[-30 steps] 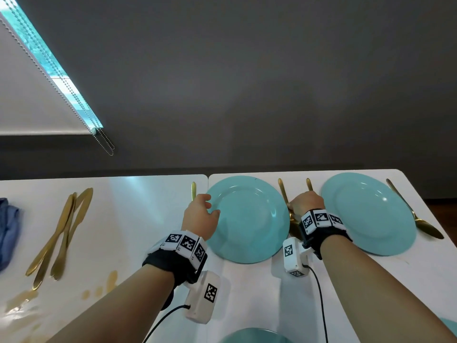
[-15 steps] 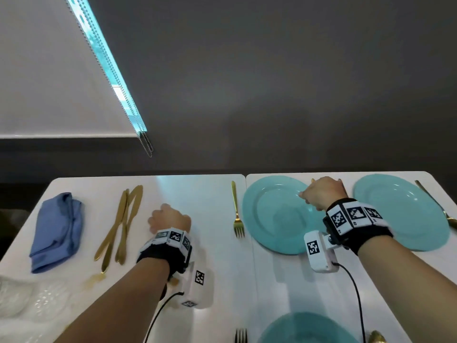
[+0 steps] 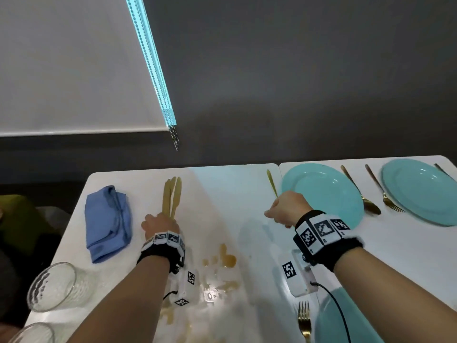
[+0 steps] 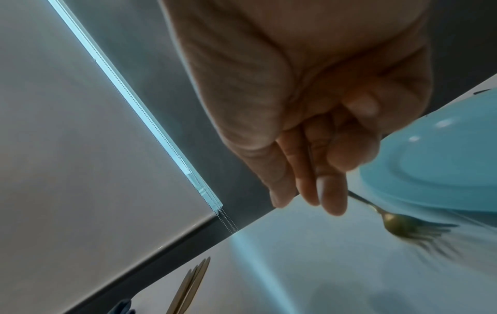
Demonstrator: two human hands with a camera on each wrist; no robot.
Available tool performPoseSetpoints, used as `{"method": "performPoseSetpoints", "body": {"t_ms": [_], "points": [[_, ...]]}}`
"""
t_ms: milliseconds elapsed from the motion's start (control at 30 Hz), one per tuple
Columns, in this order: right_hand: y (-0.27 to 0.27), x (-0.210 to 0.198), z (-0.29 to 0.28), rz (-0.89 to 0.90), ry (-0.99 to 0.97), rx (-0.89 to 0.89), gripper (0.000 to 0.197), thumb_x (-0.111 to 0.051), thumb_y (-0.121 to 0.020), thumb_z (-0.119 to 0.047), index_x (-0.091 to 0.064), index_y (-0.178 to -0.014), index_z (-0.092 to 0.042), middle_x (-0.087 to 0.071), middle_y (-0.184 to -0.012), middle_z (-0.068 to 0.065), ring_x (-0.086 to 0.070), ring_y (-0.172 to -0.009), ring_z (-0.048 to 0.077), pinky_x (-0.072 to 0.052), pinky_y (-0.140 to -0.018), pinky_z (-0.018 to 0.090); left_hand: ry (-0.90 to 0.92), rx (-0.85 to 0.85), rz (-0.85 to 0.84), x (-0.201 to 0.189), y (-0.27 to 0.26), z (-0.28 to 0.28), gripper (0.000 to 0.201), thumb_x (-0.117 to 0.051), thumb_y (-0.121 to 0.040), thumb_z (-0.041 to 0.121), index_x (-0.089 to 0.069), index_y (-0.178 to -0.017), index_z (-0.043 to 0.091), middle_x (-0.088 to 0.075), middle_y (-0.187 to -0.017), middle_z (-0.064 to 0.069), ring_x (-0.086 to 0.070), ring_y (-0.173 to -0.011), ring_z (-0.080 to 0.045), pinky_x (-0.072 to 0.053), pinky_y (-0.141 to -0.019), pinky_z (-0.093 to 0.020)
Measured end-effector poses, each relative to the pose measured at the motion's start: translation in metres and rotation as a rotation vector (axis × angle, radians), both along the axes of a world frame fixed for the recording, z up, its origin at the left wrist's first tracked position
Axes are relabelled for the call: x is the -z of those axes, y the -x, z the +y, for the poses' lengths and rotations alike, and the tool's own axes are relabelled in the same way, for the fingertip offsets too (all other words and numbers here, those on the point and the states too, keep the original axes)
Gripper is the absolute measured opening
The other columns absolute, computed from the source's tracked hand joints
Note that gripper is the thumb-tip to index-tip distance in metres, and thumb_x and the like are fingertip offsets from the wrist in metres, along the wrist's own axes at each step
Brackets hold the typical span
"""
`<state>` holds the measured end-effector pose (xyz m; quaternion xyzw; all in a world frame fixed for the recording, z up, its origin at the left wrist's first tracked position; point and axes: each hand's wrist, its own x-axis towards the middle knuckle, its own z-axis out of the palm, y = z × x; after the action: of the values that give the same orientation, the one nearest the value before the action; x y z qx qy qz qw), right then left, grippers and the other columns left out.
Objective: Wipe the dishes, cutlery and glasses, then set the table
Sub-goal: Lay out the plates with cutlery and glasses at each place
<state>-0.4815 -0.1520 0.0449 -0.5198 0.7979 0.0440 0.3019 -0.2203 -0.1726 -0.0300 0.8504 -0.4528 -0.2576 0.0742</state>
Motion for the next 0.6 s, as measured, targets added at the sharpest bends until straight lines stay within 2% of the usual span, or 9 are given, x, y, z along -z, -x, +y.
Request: {"method": "performPoseSetpoints", "body": {"t_ms": [33, 133, 233, 400, 467, 533, 600], "points": [[-0.006, 0.001, 0.001, 0.001, -0.004, -0.009, 0.036, -0.06, -0.086, -0.036, -0.065, -0.107, -0.006, -0.069, -0.104, 0.008, -0.059, -0.078, 0.022, -0.054, -0.081, 0.028, -0.023, 0.038, -0.066, 0.005, -0.004, -0.004, 0.025, -0.043, -0.098, 0.018, -0.059, -0.113, 0.008, -0.059, -0.119, -0.011, -0.052, -0.113, -0.028, -0.042, -0.094, -0.033], [-0.019, 0.003, 0.004, 0.0, -0.008, -0.01, 0.034, -0.061, -0.086, -0.036, -0.066, -0.103, -0.007, -0.069, -0.102, 0.008, -0.061, -0.08, 0.023, -0.053, -0.078, 0.028, -0.056, 0.025, -0.06, 0.003, -0.007, -0.008, 0.021, -0.051, -0.092, 0.011, -0.058, -0.107, -0.003, -0.06, -0.115, -0.022, -0.057, -0.109, -0.036, -0.045, -0.092, -0.038], [-0.028, 0.005, 0.007, -0.013, -0.018, 0.002, 0.033, -0.063, -0.085, -0.035, -0.066, -0.102, -0.007, -0.068, -0.098, 0.008, -0.058, -0.076, 0.022, -0.051, -0.075, 0.027, -0.104, 0.076, -0.029, 0.001, -0.01, -0.012, 0.025, -0.05, -0.093, 0.011, -0.055, -0.112, -0.005, -0.059, -0.117, -0.022, -0.058, -0.11, -0.036, -0.047, -0.093, -0.039], [-0.036, 0.006, 0.011, 0.004, -0.023, -0.028, 0.032, -0.062, -0.085, -0.035, -0.067, -0.102, -0.008, -0.07, -0.099, 0.008, -0.056, -0.075, 0.021, -0.053, -0.081, 0.03, -0.182, 0.23, -0.054, -0.003, -0.008, -0.017, 0.033, -0.049, -0.094, 0.011, -0.056, -0.122, -0.004, -0.058, -0.125, -0.02, -0.055, -0.117, -0.034, -0.045, -0.096, -0.037], [-0.037, 0.006, 0.013, 0.005, -0.026, -0.033, 0.032, -0.062, -0.085, -0.036, -0.067, -0.1, -0.008, -0.068, -0.091, 0.005, -0.055, -0.074, 0.022, -0.054, -0.081, 0.029, -0.161, 0.188, -0.016, -0.003, -0.005, -0.014, 0.031, -0.044, -0.094, 0.008, -0.057, -0.121, 0.0, -0.058, -0.119, -0.013, -0.06, -0.105, -0.026, -0.05, -0.085, -0.03], [-0.037, 0.006, 0.015, 0.001, -0.028, -0.029, 0.032, -0.062, -0.085, -0.035, -0.067, -0.1, -0.008, -0.065, -0.087, 0.005, -0.055, -0.074, 0.022, -0.053, -0.08, 0.029, -0.144, 0.205, -0.022, -0.008, -0.002, -0.006, 0.03, -0.041, -0.092, 0.004, -0.059, -0.116, 0.005, -0.055, -0.112, -0.008, -0.058, -0.09, -0.02, -0.047, -0.068, -0.024], [-0.036, 0.007, 0.018, -0.002, -0.028, -0.026, 0.032, -0.061, -0.086, -0.035, -0.067, -0.1, -0.007, -0.066, -0.088, 0.005, -0.056, -0.075, 0.021, -0.053, -0.08, 0.028, -0.154, 0.374, -0.127, -0.003, -0.003, -0.005, 0.031, -0.039, -0.091, 0.001, -0.059, -0.113, 0.008, -0.054, -0.115, -0.009, -0.058, -0.098, -0.021, -0.042, -0.068, -0.025]]}}
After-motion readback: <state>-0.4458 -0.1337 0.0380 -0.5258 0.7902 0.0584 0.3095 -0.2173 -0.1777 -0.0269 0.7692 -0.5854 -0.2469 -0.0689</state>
